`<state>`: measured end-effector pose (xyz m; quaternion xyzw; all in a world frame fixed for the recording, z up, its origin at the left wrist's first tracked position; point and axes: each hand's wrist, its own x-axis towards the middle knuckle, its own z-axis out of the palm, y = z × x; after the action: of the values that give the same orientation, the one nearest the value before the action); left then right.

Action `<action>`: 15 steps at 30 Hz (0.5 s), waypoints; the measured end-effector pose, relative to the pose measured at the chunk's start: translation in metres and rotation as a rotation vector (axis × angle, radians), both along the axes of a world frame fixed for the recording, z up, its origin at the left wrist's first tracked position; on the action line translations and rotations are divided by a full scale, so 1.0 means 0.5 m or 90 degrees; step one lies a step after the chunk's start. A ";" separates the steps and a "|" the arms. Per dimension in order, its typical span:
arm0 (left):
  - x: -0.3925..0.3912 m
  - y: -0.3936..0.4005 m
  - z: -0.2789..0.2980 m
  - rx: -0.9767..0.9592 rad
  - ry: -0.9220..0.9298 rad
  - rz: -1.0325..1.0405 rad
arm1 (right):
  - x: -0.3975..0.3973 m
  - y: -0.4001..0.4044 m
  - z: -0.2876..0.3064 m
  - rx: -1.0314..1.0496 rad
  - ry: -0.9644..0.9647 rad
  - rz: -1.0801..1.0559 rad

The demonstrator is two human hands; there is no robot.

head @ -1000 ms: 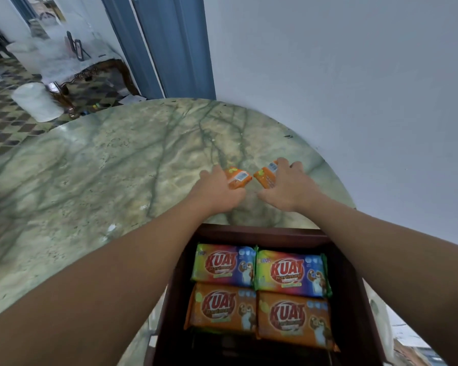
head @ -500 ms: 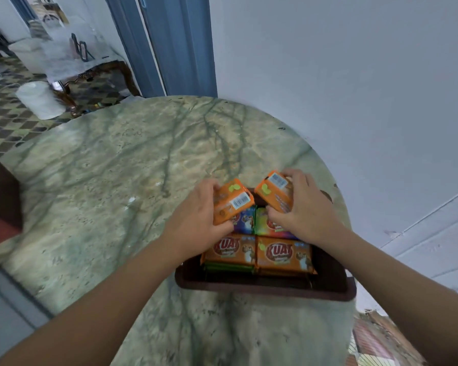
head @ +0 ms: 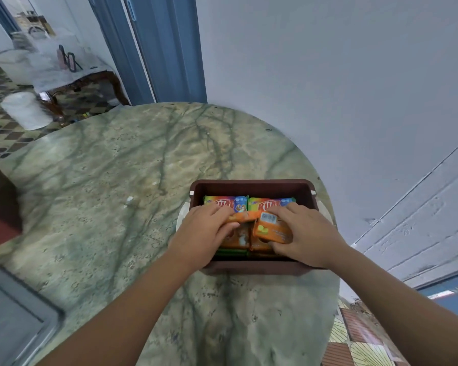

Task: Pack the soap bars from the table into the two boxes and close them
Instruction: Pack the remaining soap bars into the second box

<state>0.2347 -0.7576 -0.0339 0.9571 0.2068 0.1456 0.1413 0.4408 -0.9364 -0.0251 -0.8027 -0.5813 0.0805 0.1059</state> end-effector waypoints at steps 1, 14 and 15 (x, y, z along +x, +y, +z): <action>-0.001 0.003 -0.002 0.000 0.004 0.010 | 0.001 0.000 0.000 -0.003 -0.001 0.001; 0.007 0.008 -0.007 0.040 0.070 0.053 | 0.002 -0.006 -0.003 -0.005 -0.001 -0.001; 0.006 0.009 -0.009 0.049 0.085 0.043 | 0.001 -0.006 -0.005 -0.002 0.005 0.000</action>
<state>0.2376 -0.7532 -0.0385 0.9618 0.2423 0.0941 0.0853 0.4414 -0.9393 -0.0275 -0.8024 -0.5811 0.0846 0.1069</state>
